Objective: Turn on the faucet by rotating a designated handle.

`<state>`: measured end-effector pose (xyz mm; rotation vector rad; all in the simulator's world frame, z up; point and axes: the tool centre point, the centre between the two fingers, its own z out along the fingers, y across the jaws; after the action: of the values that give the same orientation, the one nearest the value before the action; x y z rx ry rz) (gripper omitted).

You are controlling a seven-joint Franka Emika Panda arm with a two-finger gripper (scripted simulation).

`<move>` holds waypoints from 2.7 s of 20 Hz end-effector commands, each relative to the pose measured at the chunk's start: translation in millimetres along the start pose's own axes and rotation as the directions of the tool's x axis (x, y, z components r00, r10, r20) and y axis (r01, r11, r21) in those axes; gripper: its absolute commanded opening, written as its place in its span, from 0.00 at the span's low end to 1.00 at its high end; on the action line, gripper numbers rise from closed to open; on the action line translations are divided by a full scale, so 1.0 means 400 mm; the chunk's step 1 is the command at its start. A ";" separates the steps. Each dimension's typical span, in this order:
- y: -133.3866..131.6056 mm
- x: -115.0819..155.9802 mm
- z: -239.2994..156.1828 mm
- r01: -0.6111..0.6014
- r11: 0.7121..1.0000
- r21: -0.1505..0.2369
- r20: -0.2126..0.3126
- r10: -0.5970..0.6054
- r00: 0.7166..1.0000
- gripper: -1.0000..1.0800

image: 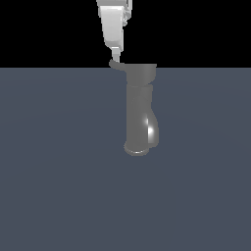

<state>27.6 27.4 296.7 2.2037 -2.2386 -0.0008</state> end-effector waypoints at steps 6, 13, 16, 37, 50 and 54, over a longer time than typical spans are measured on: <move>0.050 -0.014 0.000 0.000 1.000 0.000 0.000 0.000 1.000 0.00; 0.097 -0.028 0.000 0.000 1.000 0.000 0.000 0.000 1.000 0.00; 0.118 -0.033 0.000 -0.001 1.000 0.001 0.000 0.001 1.000 0.00; 0.243 0.029 0.000 0.000 1.000 0.002 0.000 0.000 1.000 0.00; 0.293 0.122 0.000 0.012 1.000 0.001 0.000 -0.012 1.000 0.00; 0.310 0.186 0.000 0.002 1.000 0.001 0.000 -0.002 1.000 0.00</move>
<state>-95.3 -2.7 296.7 2.2781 -2.1594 -0.0048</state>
